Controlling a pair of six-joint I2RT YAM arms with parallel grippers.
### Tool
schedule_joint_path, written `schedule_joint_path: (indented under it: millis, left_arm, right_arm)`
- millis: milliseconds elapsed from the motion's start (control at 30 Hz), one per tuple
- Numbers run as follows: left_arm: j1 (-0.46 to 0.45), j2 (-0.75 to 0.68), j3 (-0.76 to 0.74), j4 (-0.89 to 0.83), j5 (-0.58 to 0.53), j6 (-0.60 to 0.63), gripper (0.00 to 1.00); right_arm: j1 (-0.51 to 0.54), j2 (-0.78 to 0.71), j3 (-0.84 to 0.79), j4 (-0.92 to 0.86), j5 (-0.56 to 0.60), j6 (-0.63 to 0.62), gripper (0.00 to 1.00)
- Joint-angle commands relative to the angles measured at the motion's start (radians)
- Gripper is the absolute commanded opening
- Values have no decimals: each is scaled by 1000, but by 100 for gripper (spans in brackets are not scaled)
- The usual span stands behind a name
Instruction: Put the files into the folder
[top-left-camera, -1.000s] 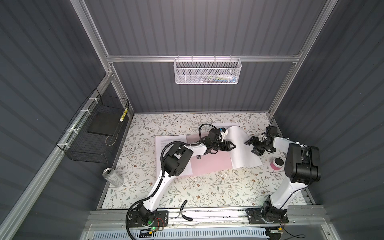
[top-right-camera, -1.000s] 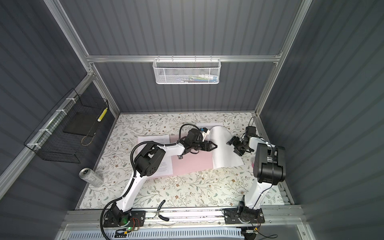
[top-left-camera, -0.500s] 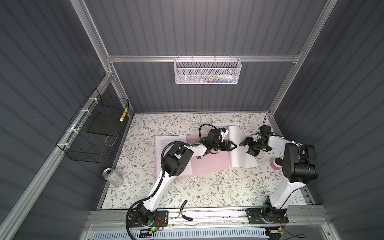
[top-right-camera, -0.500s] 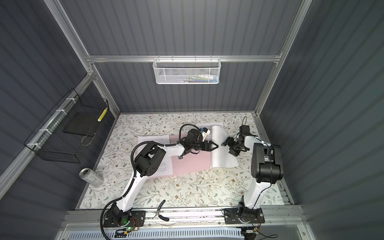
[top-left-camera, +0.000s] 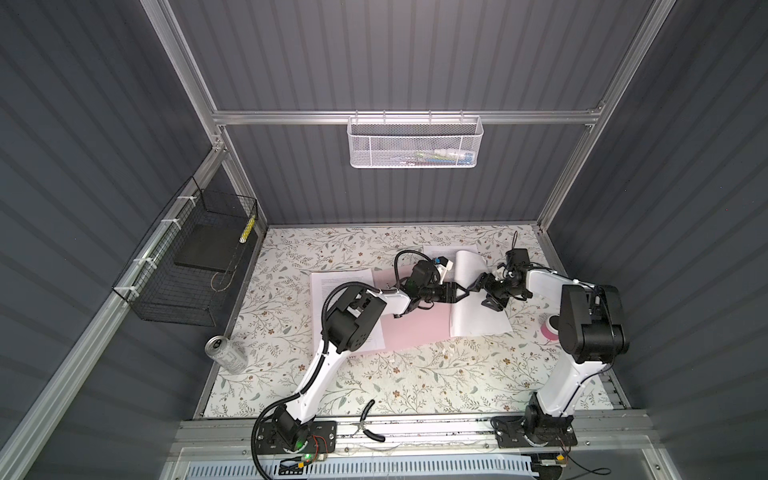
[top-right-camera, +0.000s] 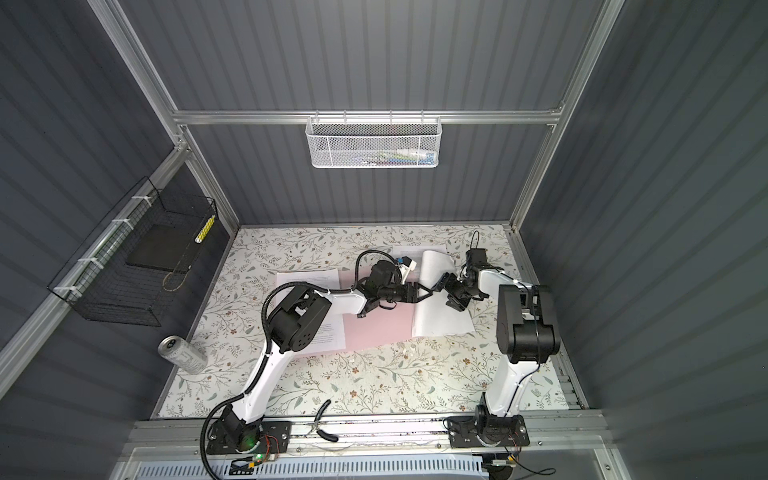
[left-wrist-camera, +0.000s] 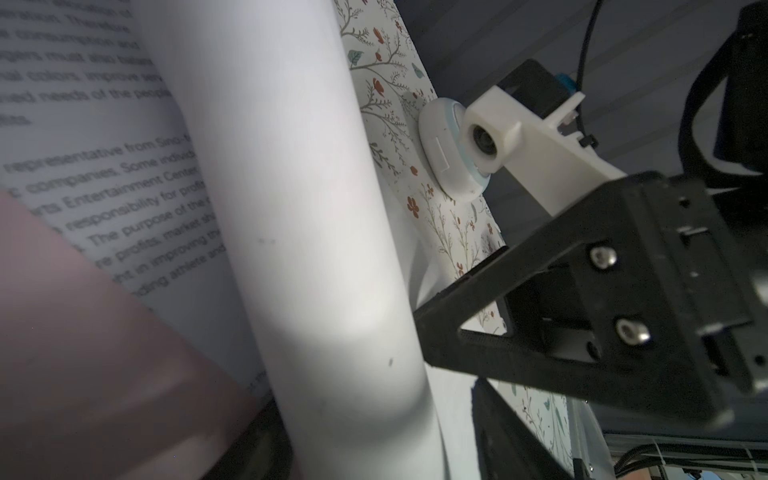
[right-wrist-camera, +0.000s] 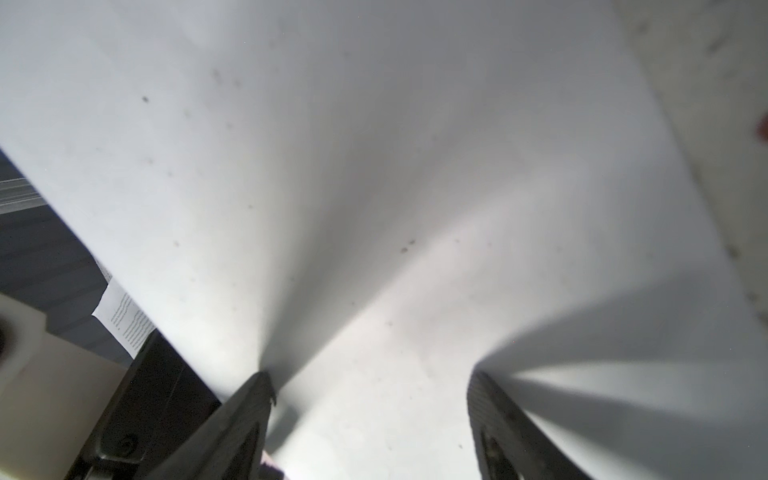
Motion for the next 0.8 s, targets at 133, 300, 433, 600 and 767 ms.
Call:
schedule_joint_path:
  millis: [133, 300, 433, 600, 767]
  left_arm:
    - [7, -4, -53, -63, -2, -16, 51]
    - [7, -27, -78, -51, -6, -10, 41]
    - [7, -48, -95, -46, -10, -8, 38]
    - [9, -108, -134, -19, -11, -15, 33]
    - [11, -181, -159, 6, 9, -41, 30]
  right_arm:
    - [8, -19, -26, 33, -29, 29, 76]
    - [7, -42, -31, 48, -33, 40, 77]
    - [7, -83, -38, 60, -40, 51, 77]
    - [7, -175, -33, 40, -30, 44, 78]
    - [-7, -287, -41, 10, 0, 33, 79]
